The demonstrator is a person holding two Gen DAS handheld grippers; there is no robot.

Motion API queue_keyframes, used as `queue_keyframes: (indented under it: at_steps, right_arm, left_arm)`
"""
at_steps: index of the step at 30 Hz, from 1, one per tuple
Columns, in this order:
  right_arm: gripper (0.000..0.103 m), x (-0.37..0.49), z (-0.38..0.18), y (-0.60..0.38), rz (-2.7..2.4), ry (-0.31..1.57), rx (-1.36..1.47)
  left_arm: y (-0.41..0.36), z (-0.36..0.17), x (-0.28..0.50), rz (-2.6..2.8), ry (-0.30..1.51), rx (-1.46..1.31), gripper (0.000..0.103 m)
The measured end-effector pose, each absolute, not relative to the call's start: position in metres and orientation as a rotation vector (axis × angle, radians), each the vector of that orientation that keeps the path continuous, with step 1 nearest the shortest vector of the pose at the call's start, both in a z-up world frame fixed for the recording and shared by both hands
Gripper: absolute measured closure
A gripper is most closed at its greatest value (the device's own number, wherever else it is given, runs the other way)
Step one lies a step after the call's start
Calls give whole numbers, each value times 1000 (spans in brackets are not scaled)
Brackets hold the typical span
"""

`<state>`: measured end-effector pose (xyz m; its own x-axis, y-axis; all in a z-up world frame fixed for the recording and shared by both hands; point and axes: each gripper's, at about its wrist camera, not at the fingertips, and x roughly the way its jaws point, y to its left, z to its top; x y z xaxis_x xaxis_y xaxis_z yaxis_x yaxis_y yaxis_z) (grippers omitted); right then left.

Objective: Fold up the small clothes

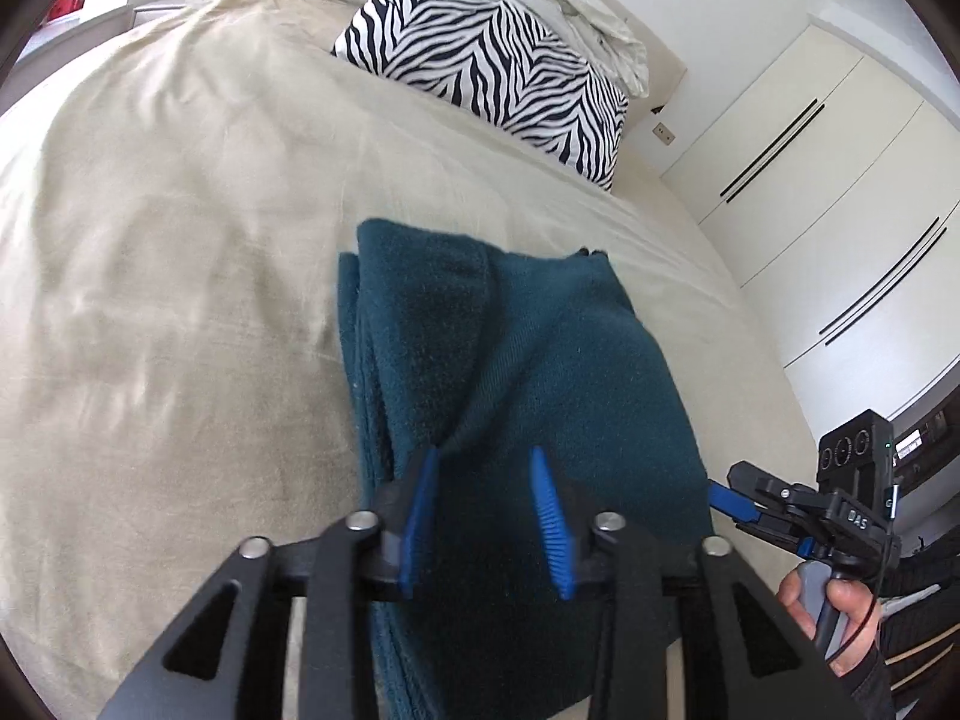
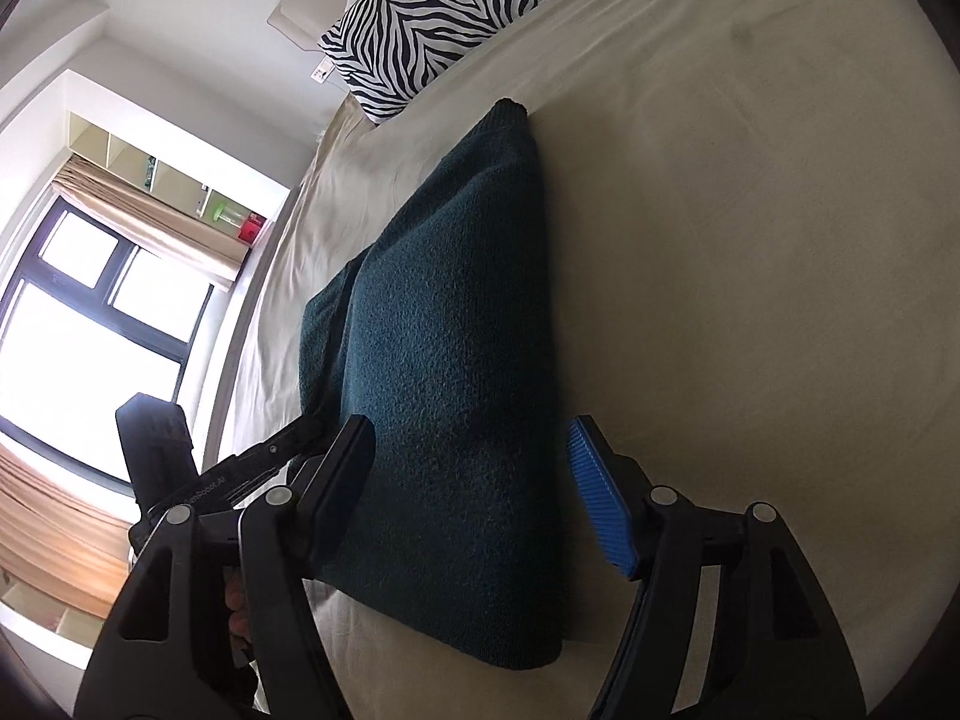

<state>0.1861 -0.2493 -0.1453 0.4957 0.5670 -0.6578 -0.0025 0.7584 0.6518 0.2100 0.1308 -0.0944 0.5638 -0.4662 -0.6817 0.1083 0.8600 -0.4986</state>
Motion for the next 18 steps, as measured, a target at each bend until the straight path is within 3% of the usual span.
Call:
queue_keyframes:
  at_steps: [1, 4, 8, 13, 14, 18]
  right_arm:
    - [38, 191, -145, -249, 376, 1008, 635]
    - [38, 209, -148, -249, 377, 1037, 643]
    - [38, 231, -163, -244, 391, 1099, 706]
    - [35, 244, -169, -224, 397, 1124, 663]
    - [36, 245, -170, -222, 393, 1123, 658]
    - [43, 253, -169, -212, 370, 1136, 589]
  left_arm:
    - [138, -90, 207, -303, 900, -415, 24]
    - [153, -96, 215, -296, 942, -439, 24]
    - [142, -124, 229, -331, 1071, -416, 37]
    - [127, -132, 241, -353, 1105, -424, 39]
    - [125, -133, 245, -350, 1117, -426, 48]
    - [114, -137, 258, -337, 1154, -400, 62]
